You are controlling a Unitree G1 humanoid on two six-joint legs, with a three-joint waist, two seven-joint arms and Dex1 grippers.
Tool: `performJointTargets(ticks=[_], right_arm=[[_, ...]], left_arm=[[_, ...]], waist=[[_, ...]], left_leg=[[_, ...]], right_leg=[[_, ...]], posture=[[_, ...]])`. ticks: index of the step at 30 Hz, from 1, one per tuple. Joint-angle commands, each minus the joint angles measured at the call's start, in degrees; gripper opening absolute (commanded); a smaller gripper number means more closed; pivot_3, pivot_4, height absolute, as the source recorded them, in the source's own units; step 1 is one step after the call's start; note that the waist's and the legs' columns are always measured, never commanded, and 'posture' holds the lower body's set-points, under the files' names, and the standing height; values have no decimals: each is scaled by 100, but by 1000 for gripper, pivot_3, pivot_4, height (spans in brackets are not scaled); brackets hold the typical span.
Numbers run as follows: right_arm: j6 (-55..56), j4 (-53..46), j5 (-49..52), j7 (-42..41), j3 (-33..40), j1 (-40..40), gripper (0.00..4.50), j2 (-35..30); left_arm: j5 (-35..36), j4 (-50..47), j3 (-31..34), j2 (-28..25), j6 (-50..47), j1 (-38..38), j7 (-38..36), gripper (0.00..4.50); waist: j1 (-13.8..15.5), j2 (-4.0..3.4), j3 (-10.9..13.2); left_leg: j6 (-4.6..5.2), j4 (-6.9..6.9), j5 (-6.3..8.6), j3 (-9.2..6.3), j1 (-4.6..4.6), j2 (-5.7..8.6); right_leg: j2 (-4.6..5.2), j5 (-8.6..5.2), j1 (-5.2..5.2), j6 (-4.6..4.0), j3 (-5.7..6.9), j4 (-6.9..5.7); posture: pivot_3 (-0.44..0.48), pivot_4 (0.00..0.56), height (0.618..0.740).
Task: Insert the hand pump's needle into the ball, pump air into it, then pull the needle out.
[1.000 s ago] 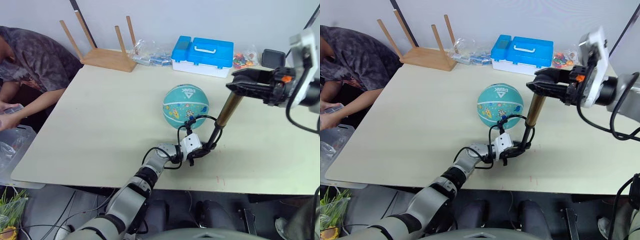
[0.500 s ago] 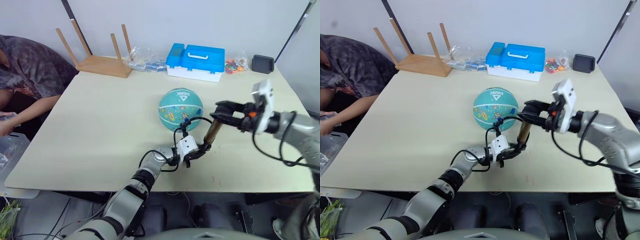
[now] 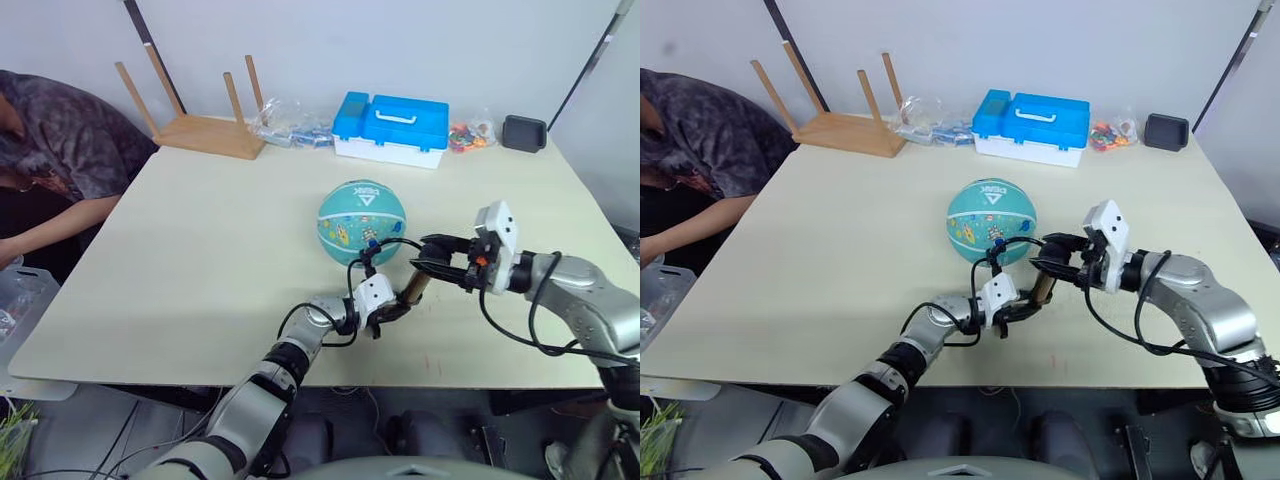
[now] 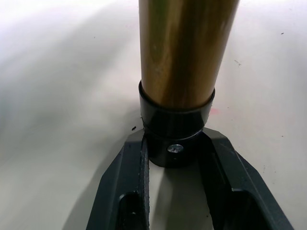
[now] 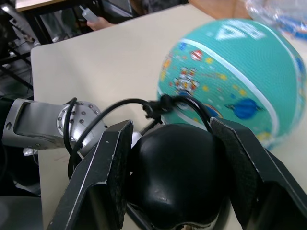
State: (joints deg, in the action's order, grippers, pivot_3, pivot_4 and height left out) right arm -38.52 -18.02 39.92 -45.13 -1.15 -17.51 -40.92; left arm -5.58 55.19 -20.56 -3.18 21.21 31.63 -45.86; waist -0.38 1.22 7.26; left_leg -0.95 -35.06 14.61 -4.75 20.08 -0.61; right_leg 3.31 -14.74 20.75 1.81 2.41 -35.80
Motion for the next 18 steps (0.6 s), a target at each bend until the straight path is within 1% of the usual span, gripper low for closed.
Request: performJointTargets(ticks=[1, 2, 3, 5, 7, 10, 13, 16, 18], right_arm=[[-680, -453, 689, 194, 966, -394, 2073, -434], [-922, -511, 1045, 269, 1266, -643, 2073, -596], [-1140, -545, 1367, 334, 1532, -887, 2073, -747], [-1509, -515, 1950, 495, 1923, -1336, 2073, -991], [-1836, -331, 2555, 709, 2233, -1762, 2073, -1180], [-2140, -164, 3109, 839, 2482, -2058, 2073, -1405], [-2297, -24, 3373, 1003, 2553, -2214, 2073, -1538], [-2343, -163, 3326, 975, 2438, -1968, 2073, -1585], [-2224, -344, 2960, 885, 2080, -1562, 2073, -1463]], left_arm=[[-389, 778, -174, -269, -516, -442, -32, 954], [-394, 778, -182, -254, -516, -436, -41, 954], [-401, 786, -190, -240, -512, -431, -45, 954], [-421, 821, -208, -206, -498, -428, -32, 954], [-453, 913, -225, -161, -473, -407, 12, 954], [-479, 1007, -237, -125, -453, -376, 57, 954], [-489, 1054, -245, -118, -432, -367, 76, 954], [-483, 1073, -242, -142, -405, -391, 79, 954], [-482, 1076, -242, -165, -393, -414, 76, 954]], waist=[[34, -29, 13], [56, -43, 18], [81, -47, 27], [125, -67, 64], [129, -61, 70], [128, -63, 75], [126, -67, 80], [122, -78, 85], [123, -76, 83]], left_leg=[[5, -1, -3, 0, 24, 10], [29, -8, -18, 2, 64, 25], [30, -12, -19, 12, 86, 39], [31, -19, -19, 20, 103, 42], [32, -28, -20, 11, 123, 44], [33, -39, -20, -3, 138, 44], [33, -52, -19, -15, 152, 43], [34, -68, -19, -16, 163, 46], [35, -69, -18, -19, 164, 46]], right_leg=[[8, 5, 22, 14, 2, 0], [8, 7, 57, 19, 7, 0], [5, 9, 72, 21, 8, -1], [6, 10, 83, 21, 11, -1], [6, 11, 93, 22, 24, -1], [7, 11, 95, 22, 40, -1], [9, 11, 96, 22, 56, -1], [11, 13, 98, 25, 60, -1], [11, 13, 98, 25, 64, -1]], posture=[[0, 150, 740], [0, 150, 740], [0, 150, 740], [0, 150, 740], [0, 150, 740], [0, 150, 740], [0, 150, 740], [0, 150, 740], [0, 150, 740]])
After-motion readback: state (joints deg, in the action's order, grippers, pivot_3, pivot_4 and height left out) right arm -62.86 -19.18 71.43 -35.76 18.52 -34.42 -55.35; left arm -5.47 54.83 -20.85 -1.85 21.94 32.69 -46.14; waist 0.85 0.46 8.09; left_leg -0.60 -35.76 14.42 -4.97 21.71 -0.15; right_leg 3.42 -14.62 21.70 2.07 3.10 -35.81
